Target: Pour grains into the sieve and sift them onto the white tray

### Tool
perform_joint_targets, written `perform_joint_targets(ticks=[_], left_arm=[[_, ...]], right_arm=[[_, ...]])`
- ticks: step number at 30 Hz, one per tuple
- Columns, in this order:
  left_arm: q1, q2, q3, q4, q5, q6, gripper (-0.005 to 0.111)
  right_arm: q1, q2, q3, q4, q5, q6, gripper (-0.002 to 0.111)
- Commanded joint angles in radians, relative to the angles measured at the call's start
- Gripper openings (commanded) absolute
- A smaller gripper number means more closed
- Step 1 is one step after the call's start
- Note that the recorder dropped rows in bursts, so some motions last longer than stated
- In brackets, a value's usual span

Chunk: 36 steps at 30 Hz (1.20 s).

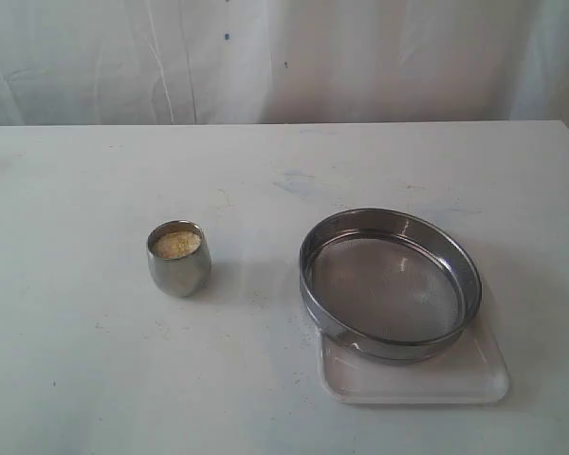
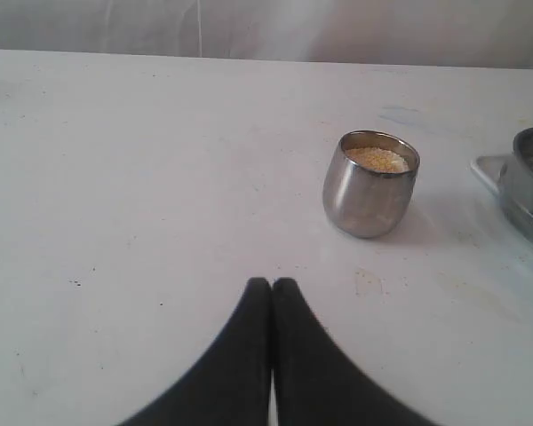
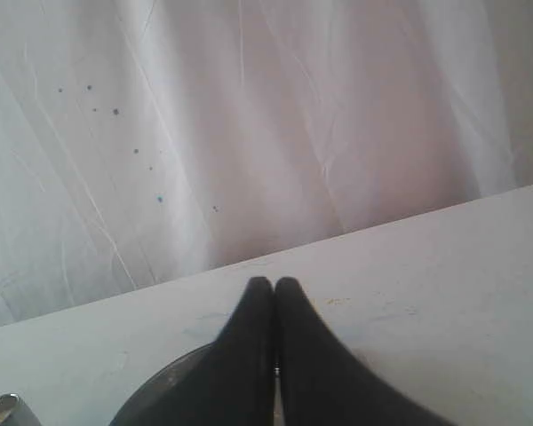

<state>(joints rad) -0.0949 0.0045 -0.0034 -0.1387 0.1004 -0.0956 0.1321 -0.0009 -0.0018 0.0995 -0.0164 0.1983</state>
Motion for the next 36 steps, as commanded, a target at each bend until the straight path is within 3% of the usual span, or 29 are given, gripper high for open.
perform_joint_targets(ticks=[1,12,16,23,28,31,33,36], left_arm=[[0.002,-0.005,0.003,-0.005,-0.002,-0.002,0.0],[0.002,-0.005,0.003,-0.042,-0.039,-0.036,0.0],[0.002,-0.005,0.003,-0.089,-0.184,-0.115,0.0],[0.002,-0.005,0.003,-0.089,-0.491,-0.115,0.0],[0.002,-0.005,0.003,-0.085,-0.625,-0.132,0.0],[0.002,-0.005,0.003,-0.101,-0.858,-0.076,0.0],[0.002,-0.005,-0.016,-0.188,-0.981,0.032,0.0],[0.002,0.055,-0.149,-0.405,-0.979,0.16,0.0]], right_arm=[[-0.004,0.001,0.002,-0.004,-0.006,-0.001,0.0],[-0.004,0.001,0.002,-0.004,-0.006,-0.001,0.0],[-0.004,0.001,0.002,-0.004,-0.006,-0.001,0.0],[-0.004,0.001,0.002,-0.004,-0.006,-0.001,0.0],[-0.004,0.001,0.002,-0.004,-0.006,-0.001,0.0],[-0.004,0.001,0.002,-0.004,-0.006,-0.001,0.0],[-0.004,0.001,0.002,-0.004,-0.006,-0.001,0.0],[-0.004,0.001,0.002,-0.004,-0.006,-0.001,0.0]])
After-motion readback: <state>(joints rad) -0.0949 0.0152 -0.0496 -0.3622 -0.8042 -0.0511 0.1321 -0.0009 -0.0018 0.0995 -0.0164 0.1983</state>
